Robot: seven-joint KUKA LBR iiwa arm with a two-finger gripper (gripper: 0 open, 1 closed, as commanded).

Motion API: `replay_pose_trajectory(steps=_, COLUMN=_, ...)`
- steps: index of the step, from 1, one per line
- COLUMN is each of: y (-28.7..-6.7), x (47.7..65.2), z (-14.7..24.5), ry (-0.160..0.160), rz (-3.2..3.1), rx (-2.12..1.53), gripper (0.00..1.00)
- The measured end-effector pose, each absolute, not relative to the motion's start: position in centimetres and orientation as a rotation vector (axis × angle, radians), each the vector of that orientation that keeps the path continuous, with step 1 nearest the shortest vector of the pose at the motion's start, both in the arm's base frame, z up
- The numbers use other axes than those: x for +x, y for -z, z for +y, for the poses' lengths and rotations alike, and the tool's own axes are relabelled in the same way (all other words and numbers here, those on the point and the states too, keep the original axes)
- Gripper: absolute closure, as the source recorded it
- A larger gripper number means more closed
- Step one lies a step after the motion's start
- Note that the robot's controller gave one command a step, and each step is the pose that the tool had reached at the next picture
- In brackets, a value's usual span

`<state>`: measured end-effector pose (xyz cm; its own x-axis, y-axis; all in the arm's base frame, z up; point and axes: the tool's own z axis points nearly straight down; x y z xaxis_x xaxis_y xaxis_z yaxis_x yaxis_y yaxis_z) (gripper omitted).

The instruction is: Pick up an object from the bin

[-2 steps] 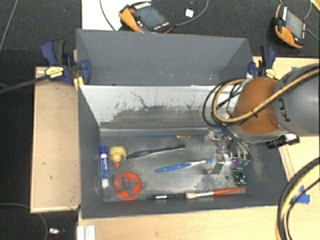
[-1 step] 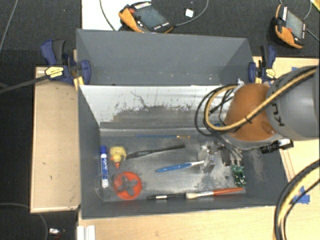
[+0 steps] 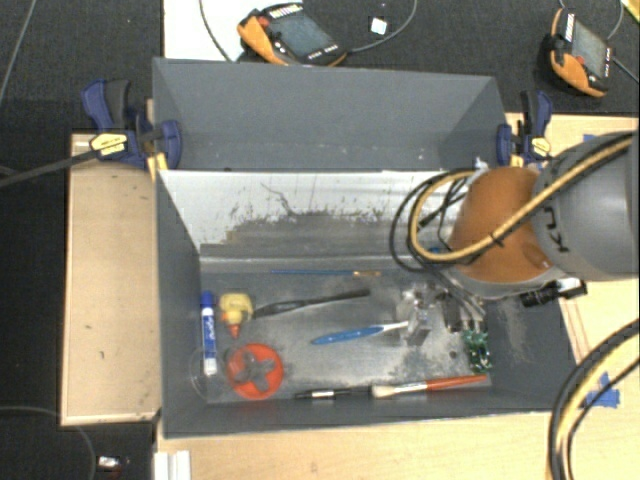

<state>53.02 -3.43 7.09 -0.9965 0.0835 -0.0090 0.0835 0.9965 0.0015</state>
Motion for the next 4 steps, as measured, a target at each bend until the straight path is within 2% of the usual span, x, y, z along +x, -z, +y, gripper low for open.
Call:
replay_pose_trajectory(steps=1, y=-9.6, x=53.0, z=-3.4, ry=-0.002, rz=3.13, rx=0.128, gripper=1.0)
replay_pose_trajectory(steps=4, y=-14.7, x=53.0, z=-3.4, ry=-0.003, rz=3.126, rx=0.121, gripper=1.0)
